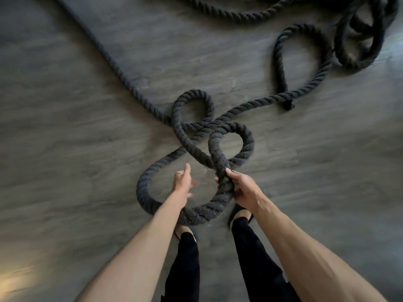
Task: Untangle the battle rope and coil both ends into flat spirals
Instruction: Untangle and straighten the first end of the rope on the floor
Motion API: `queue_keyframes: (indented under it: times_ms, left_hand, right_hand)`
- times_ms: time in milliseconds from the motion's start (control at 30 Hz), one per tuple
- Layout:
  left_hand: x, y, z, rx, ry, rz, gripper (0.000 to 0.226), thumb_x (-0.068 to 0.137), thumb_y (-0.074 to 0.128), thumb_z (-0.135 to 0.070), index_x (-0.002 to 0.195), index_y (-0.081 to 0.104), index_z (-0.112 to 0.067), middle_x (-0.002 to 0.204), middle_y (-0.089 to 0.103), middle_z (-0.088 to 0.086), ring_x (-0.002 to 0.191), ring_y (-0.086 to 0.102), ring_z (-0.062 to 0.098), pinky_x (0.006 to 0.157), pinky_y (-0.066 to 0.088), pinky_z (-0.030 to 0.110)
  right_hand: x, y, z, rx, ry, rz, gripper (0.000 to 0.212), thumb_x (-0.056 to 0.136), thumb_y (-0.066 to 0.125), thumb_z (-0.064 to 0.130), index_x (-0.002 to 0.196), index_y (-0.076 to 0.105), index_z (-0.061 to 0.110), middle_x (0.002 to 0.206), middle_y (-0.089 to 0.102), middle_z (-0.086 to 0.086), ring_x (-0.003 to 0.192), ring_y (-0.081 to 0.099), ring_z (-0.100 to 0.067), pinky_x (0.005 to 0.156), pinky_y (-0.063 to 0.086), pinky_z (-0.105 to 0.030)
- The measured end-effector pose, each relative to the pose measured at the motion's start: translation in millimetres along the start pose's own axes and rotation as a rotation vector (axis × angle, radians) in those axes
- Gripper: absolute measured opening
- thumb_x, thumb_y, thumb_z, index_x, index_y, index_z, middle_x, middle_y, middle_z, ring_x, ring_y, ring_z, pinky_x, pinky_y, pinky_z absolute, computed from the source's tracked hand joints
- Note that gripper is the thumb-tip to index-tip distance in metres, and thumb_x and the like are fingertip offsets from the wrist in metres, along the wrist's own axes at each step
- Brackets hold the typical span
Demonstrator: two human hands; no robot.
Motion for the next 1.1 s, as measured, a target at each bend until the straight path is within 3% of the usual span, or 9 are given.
queue_keyframes:
  times_ms: [133,300,433,567,700,800,900,1000,1100]
  left_hand:
    - [13.4,-2.3,-23.0,-0.044,-0.129,0.008,0.059,0.094,0.050,-0.057,0.134,0.042,-0.014,0.125,0.056,0.017,0.107,0.061,0.033,0.091,0.050,0.051]
    - [41.4,16.9,-64.9,-0.363,-0.265,0.126,0.077,0.088,0.066,-0.049,0.150,0.031,-0.018,0.145,0.042,0.021,0.123,0.052,0.042,0.106,0.036,0.064]
    - [57.1,34.0,-55.6,-0.467,-0.376,0.134,0.067,0.076,0.080,-0.042,0.126,0.053,-0.006,0.111,0.063,0.014,0.098,0.062,0.033,0.084,0.050,0.049]
    - [58.9,47.1,-60.0,-0.306,-0.222,0.202,0.041,0.082,0.073,-0.045,0.101,0.061,-0.011,0.100,0.062,0.009,0.087,0.059,0.025,0.075,0.048,0.036]
    - [46.6,47.1,-81.9,-0.476,-0.024,0.206,0.045,0.092,0.065,-0.019,0.132,0.053,-0.002,0.110,0.069,0.019,0.089,0.070,0.029,0.075,0.057,0.041]
    - [43.4,23.0,-87.9,-0.608,0.043,-0.010,0.030,0.087,0.071,-0.010,0.110,0.050,-0.008,0.092,0.068,0.020,0.076,0.070,0.028,0.075,0.058,0.050]
    - [41.3,-5.6,-95.4,-0.590,0.135,-0.144,0.028,0.085,0.074,-0.015,0.092,0.048,-0.009,0.073,0.065,0.013,0.051,0.064,0.019,0.056,0.059,0.037]
    - [32.0,-25.8,-96.2,-0.397,0.198,-0.236,0.038,0.079,0.080,-0.031,0.094,0.058,-0.004,0.101,0.068,0.018,0.083,0.070,0.027,0.079,0.059,0.043]
    - [17.1,-39.5,-91.5,-0.317,0.203,-0.257,0.051,0.073,0.083,-0.040,0.097,0.066,0.001,0.097,0.072,0.019,0.091,0.071,0.030,0.086,0.057,0.049]
  right_hand:
    - [-16.0,7.1,5.4,-0.014,0.028,0.180,0.037,0.102,0.050,0.010,0.134,0.053,-0.008,0.119,0.067,-0.017,0.090,0.072,-0.024,0.074,0.061,-0.035]
    - [-29.4,-4.4,5.8,-0.086,0.078,0.360,0.039,0.094,0.061,0.007,0.131,0.060,-0.006,0.131,0.059,-0.024,0.099,0.070,-0.030,0.090,0.058,-0.043]
    - [-30.7,-29.1,12.2,-0.139,0.098,0.439,0.042,0.090,0.066,0.006,0.130,0.063,-0.004,0.129,0.062,-0.022,0.102,0.070,-0.031,0.088,0.058,-0.043]
    - [-16.4,-57.2,24.7,-0.166,0.080,0.265,0.044,0.085,0.070,0.003,0.127,0.062,-0.007,0.124,0.062,-0.026,0.096,0.073,-0.032,0.081,0.060,-0.037]
    - [0.5,-69.3,36.7,-0.250,0.030,0.119,0.047,0.081,0.071,0.009,0.126,0.065,0.000,0.111,0.072,-0.019,0.091,0.074,-0.030,0.077,0.062,-0.036]
    - [7.8,-62.4,59.8,-0.399,-0.072,0.069,0.065,0.073,0.084,0.023,0.130,0.060,0.003,0.113,0.073,-0.020,0.093,0.074,-0.035,0.080,0.061,-0.041]
    - [10.2,-38.8,81.0,-0.876,-0.219,0.026,0.076,0.060,0.094,0.047,0.116,0.060,0.008,0.097,0.076,-0.014,0.081,0.076,-0.029,0.078,0.062,-0.046]
    - [15.4,-13.7,79.6,-1.432,-0.407,-0.107,0.060,0.071,0.087,0.050,0.106,0.050,0.018,0.095,0.071,-0.004,0.070,0.070,-0.018,0.058,0.054,-0.030]
    - [14.7,-9.4,81.0,-1.568,-0.580,-0.279,0.055,0.080,0.078,0.051,0.115,0.054,0.016,0.106,0.070,-0.010,0.092,0.065,-0.030,0.074,0.052,-0.039]
Point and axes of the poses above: each hand's wrist, its own x-axis towards the middle knuckle, its own y-axis out of the palm, z = x × y, the point moved 5 cm from there along x, towards the middle knuckle
